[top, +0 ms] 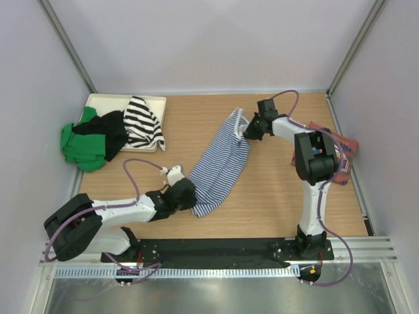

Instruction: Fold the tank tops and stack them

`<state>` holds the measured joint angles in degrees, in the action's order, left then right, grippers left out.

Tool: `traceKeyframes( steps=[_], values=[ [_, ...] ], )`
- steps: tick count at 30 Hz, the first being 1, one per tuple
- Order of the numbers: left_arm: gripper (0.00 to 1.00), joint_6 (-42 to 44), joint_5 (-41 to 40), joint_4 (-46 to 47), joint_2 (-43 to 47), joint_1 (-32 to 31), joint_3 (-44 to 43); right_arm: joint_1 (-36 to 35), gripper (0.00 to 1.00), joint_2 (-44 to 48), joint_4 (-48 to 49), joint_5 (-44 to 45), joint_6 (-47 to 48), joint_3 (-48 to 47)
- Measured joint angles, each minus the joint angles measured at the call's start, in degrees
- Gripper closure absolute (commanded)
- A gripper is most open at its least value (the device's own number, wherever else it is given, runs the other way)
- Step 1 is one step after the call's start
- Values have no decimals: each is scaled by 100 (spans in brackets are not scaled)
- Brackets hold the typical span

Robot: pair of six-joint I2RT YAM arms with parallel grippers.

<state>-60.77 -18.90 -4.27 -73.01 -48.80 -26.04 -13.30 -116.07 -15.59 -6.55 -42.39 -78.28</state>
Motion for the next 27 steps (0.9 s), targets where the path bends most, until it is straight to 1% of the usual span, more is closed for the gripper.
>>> traceKeyframes(
  steps=[3,5,6,7,8,9,10,11,12,13,15,20,22,24,27],
  values=[
    [100,-481,-114,35,-260,-1008,-168,-2,92,-990,22,-525,72,-1235],
    [95,-763,-179,48,-501,-1530,-352,-2,91,-1502,0,-868,72,-1864],
    [81,-914,-232,31,-647,-1786,-476,-2,90,-1749,-2,-1032,70,-2214],
    [72,-1060,-308,4,-798,-2002,-608,-2,89,-1921,-4,-1139,68,-2452],
    [60,-1248,-411,-63,-942,-2190,-750,-2,86,-2118,-68,-1307,48,-2750],
    [31,-1423,-555,-129,-1047,-2354,-887,-2,73,-2321,-70,-1443,46,-3040],
    [28,-1585,-667,-197,-1106,-2476,-1014,-2,65,-2500,-57,-1613,13,-3311],
    [26,-1740,-730,-181,-1117,-2588,-1126,-2,51,-2599,-26,-1681,4,-3493],
    [22,-1864,-772,-258,-1123,-2682,-1198,-2,44,-2653,13,-1799,-2,-3602],
    [21,-1976,-809,-343,-1130,-2765,-1211,-4,41,-2669,46,-1847,22,-3670],
    [21,-2146,-916,-455,-1115,-2885,-1211,-9,37,-2669,63,-1875,107,-3722],
    [22,-2420,-1001,-787,-914,-3042,-1128,-9,37,-2667,57,-1921,254,-3744],
    [23,-2457,-990,-970,-638,-3073,-949,-9,35,-2658,55,-1928,334,-3740],
    [23,-2463,-966,-1178,-308,-3075,-745,-9,31,-2590,57,-1897,428,-3663],
    [23,-2461,-953,-1598,240,-3075,-518,-7,28,-2277,0,-1716,610,-3287]
  ],
)
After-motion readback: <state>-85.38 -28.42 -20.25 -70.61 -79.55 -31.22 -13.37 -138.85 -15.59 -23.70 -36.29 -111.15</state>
